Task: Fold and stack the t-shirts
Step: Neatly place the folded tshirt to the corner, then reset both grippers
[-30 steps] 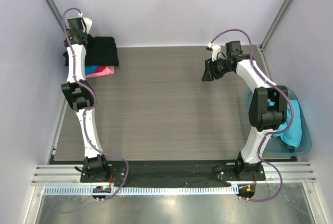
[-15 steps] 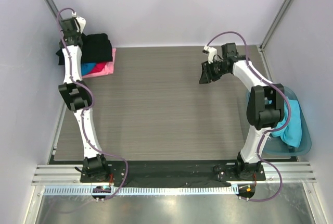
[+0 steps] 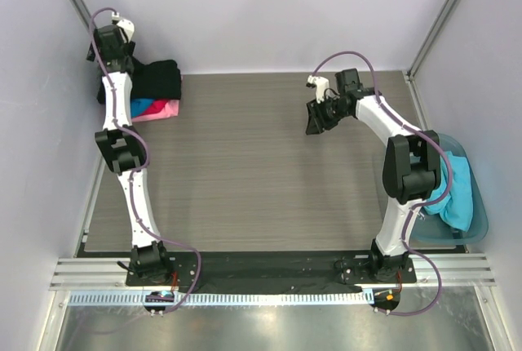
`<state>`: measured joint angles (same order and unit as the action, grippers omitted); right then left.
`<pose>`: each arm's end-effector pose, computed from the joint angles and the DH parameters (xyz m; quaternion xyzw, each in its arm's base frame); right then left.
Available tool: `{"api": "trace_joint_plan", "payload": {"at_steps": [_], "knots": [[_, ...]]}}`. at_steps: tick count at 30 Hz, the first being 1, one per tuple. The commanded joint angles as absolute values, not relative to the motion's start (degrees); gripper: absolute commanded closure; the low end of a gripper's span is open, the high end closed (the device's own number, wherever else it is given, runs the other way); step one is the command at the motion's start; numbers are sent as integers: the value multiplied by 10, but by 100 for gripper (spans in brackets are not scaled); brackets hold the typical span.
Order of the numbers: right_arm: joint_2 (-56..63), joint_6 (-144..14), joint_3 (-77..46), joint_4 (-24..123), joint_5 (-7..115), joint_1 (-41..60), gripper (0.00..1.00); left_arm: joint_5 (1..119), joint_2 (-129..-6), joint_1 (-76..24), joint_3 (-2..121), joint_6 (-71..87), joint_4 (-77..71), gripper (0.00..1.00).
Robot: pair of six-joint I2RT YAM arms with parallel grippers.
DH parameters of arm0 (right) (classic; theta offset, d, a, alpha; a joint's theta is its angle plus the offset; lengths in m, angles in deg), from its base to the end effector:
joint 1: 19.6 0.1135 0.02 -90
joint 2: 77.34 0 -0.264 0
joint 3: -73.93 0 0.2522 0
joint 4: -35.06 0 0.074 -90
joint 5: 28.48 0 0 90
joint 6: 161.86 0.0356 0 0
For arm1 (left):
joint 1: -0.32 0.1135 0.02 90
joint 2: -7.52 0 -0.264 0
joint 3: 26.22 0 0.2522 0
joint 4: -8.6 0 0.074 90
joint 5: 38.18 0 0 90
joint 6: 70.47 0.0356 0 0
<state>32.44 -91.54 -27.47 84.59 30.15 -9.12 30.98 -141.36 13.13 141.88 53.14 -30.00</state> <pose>0.4040 0.0936 0.2367 -0.3129 0.8740 0.2376 0.2861 0.5680 0.1421 0.2974 0.0421 0.8083 0.3597 0.4643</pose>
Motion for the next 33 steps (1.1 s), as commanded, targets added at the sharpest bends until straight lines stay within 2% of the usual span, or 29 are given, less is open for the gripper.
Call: {"api": "trace_joint_plan", "payload": {"at_steps": [1,3,5,9,15,18,20,24,28,29,33], "knots": [[305,-930,-283,841,316,-86,57,284,-1364,121,1431,501,-254,14],[302,-936,-283,842,321,-83,56,273,-1333,101,1401,495,-249,5],[301,-938,-285,842,329,-83,56,275,-1262,84,1344,480,-236,2],[291,-944,-289,845,341,-83,56,280,-1152,45,1146,447,-231,0],[284,-929,-291,849,354,-93,56,286,-1064,-49,990,407,-283,0],[290,-886,-296,849,329,-112,56,343,-1065,-75,979,346,-363,1],[296,-853,-299,850,303,-134,56,403,-1081,-87,1018,286,-454,2],[289,-882,-304,882,265,-147,56,405,-1125,-134,1071,267,-560,6],[304,-850,-375,929,257,-156,55,393,-1128,-208,996,287,-561,10],[317,-827,-388,930,257,-167,55,398,-1117,-219,953,283,-538,10],[310,-735,-381,907,298,-173,52,438,-1094,-256,920,227,-522,5]]}}
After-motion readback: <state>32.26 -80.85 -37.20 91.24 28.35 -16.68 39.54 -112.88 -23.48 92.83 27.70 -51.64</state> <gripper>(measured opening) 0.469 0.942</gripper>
